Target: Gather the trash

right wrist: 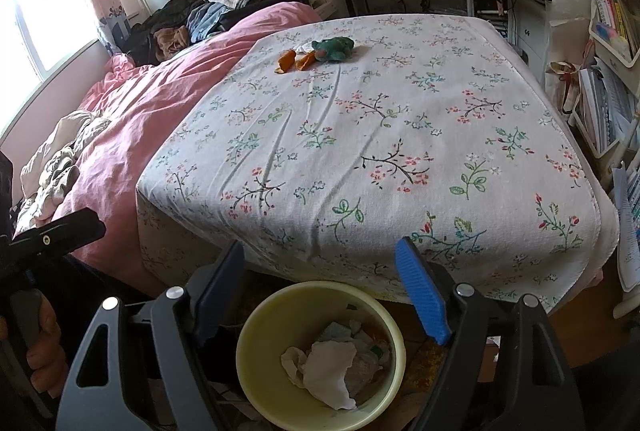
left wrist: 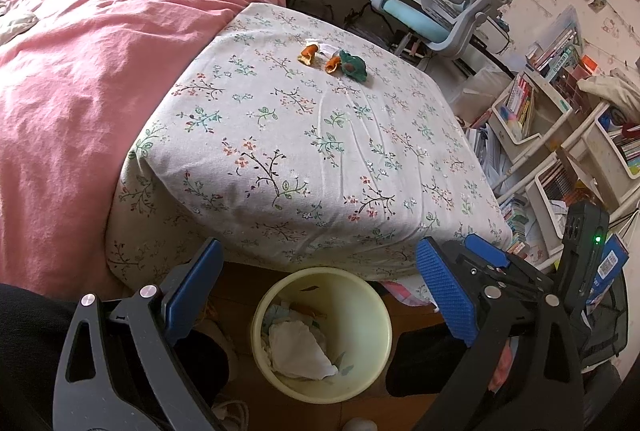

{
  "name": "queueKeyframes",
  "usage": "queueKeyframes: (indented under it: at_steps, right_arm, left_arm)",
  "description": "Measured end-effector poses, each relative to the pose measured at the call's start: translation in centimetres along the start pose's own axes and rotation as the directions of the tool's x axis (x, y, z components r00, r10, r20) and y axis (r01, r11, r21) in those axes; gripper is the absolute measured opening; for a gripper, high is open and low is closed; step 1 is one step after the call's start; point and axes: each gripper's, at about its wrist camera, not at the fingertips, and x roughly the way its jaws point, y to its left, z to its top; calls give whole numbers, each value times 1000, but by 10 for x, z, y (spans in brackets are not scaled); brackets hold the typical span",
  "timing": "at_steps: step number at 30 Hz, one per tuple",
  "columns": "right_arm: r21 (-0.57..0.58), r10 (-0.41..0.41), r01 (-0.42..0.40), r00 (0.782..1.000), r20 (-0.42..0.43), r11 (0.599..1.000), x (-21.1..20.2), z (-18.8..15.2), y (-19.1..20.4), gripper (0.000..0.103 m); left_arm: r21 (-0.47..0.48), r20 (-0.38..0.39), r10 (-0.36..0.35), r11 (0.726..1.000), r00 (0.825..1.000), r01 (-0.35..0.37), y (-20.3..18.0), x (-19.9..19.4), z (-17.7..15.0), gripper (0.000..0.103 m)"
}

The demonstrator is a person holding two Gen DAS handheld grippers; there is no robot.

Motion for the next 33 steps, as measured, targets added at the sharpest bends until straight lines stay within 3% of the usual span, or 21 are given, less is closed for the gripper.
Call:
queueKeyframes:
  at_steps: [33]
  right_arm:
    - [-1,-4,4,1000,4,1000,0,0,-1,76]
  left_arm:
    - [11,4,-4,1000,1000,4,-4,-1,-1,94]
